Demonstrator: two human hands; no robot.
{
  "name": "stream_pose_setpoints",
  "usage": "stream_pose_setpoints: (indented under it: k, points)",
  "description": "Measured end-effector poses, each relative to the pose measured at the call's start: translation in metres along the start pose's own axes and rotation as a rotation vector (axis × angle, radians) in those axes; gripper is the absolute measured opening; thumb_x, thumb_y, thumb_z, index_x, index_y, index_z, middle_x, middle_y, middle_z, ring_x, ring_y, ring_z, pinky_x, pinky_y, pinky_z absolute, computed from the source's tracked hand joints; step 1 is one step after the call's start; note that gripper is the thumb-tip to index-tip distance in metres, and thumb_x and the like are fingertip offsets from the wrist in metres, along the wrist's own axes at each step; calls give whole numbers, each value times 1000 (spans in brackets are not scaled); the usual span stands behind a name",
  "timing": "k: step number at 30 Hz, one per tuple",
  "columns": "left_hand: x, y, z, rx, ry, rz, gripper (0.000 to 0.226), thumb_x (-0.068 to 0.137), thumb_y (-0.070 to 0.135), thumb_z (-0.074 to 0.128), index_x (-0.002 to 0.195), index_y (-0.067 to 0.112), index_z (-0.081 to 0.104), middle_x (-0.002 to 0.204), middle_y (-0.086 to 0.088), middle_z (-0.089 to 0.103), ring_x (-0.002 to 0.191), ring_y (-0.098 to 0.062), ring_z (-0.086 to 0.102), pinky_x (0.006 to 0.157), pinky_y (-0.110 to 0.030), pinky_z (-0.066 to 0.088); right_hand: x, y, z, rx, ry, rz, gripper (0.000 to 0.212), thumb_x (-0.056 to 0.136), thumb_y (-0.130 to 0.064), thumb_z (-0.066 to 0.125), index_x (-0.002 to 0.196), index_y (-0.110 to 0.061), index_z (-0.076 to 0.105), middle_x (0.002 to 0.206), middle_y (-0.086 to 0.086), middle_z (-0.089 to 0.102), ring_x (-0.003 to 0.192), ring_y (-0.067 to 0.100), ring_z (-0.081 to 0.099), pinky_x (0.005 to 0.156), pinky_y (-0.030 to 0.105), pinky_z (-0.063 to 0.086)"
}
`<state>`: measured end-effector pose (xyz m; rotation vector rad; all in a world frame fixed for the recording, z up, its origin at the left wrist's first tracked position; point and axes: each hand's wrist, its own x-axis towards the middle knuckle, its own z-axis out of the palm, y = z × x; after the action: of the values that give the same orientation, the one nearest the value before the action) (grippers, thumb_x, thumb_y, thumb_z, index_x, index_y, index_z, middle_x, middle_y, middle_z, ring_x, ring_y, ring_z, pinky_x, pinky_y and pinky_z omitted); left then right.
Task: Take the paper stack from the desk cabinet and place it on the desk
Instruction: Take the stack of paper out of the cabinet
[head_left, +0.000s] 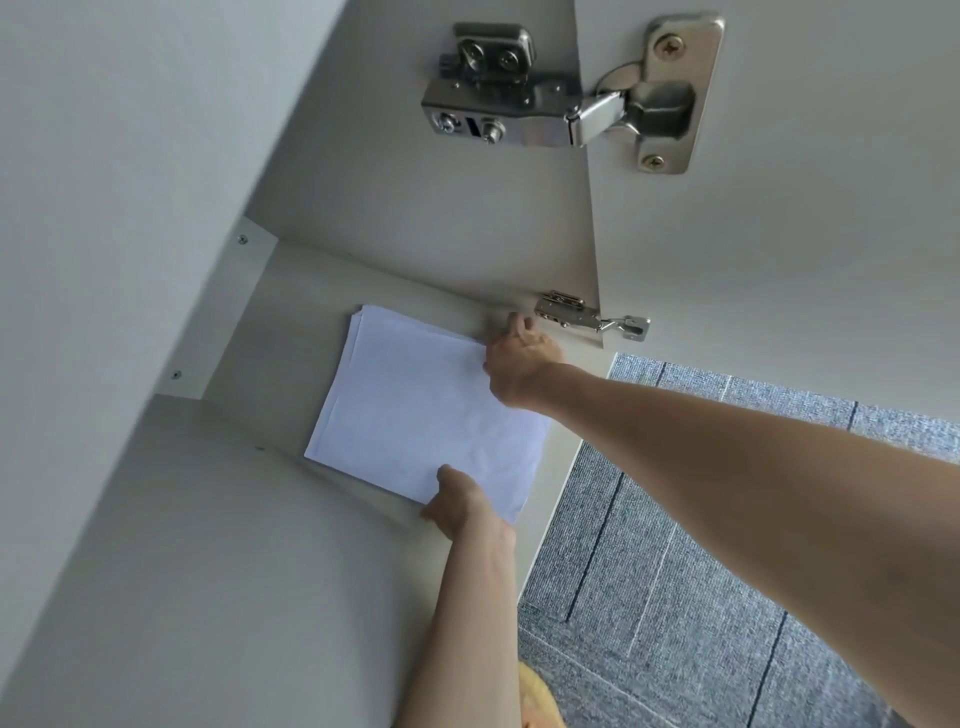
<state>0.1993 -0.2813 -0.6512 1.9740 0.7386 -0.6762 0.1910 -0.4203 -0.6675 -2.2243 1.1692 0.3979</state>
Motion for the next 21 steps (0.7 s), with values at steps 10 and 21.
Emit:
stream_pose_setpoints:
  k: [10, 21]
  points:
    - [2, -18, -7, 61, 104, 25, 46, 96, 22, 49, 135, -2, 44, 134, -29, 57, 117, -45, 61, 95, -51, 52, -14, -4, -24, 163, -121, -83, 36, 94, -11, 52, 130, -13, 52, 128, 14, 61, 116, 36, 60, 76, 29, 41]
    - [-54, -35, -36, -99, -256, -140, 73, 71, 52, 76, 126, 5, 63, 121, -12, 71, 102, -35, 67, 87, -40, 52, -102, 42, -89, 419, -84, -137, 35, 89, -7, 52, 122, -12, 64, 123, 11, 65, 117, 29, 60, 84, 28, 47]
